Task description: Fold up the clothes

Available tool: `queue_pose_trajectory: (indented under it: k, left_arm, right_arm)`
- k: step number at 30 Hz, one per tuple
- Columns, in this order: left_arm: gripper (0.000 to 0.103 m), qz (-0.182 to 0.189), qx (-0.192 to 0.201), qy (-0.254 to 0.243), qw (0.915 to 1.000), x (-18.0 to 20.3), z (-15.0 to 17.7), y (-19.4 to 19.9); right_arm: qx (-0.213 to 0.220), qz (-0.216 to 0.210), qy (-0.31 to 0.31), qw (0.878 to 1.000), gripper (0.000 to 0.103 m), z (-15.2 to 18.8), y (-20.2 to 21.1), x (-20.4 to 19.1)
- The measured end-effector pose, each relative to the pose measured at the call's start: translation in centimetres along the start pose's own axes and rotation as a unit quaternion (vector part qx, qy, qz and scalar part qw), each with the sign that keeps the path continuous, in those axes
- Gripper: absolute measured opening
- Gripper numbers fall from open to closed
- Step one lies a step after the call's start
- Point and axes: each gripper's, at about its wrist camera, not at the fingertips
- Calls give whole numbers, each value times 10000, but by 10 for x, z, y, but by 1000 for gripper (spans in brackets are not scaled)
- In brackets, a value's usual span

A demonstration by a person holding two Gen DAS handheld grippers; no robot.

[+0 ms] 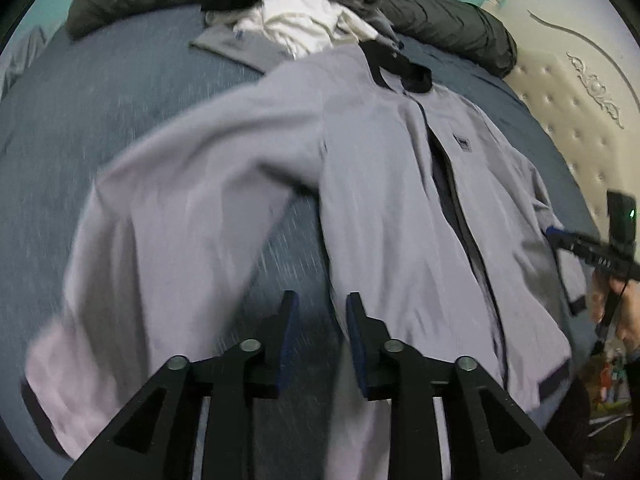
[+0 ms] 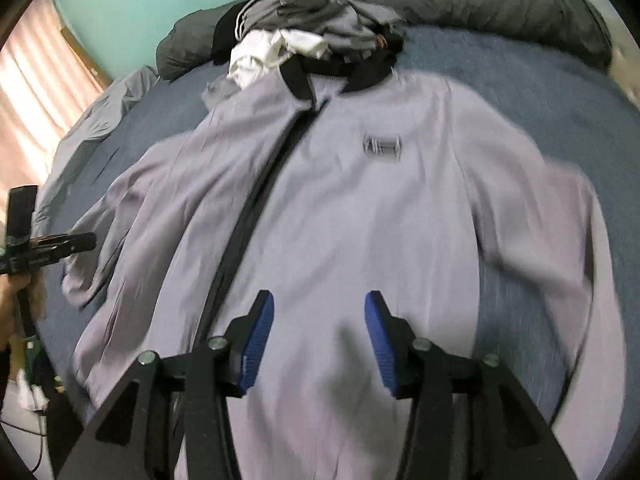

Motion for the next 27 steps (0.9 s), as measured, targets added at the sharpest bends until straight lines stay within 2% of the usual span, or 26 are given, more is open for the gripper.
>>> queue_pose_trajectory:
  k: [4,7,12,22,27]
  left_arm:
    - [32,194,-237,229,9993,1,35,4]
    - [33,152,-403,263,9987,3,61,7]
    - [40,195,-571,360,9975,5,96,12]
    - [42,330,-678,520,9958,7,136,23]
    - [50,483,-729,541,9947,6,145,23]
  right_arm:
    - [-143,-11,-416,9990,50,50,26,30]
    - [-263,-47,-682,9973,50,76,39,45]
    - [-797,-170,-964,9920,51,120,45,58]
    - [-1177,-506,-1312,9830,52,165,45,53]
    - [-1244,-734,-1490,9782,52,179,41,47]
Point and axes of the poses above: each gripper's, at about its wrist camera, not at the fingertips, and y roughly against the way its jaws point, x to its right, z to its underside, and after that the axes turned 6 degrees about z, right-handed
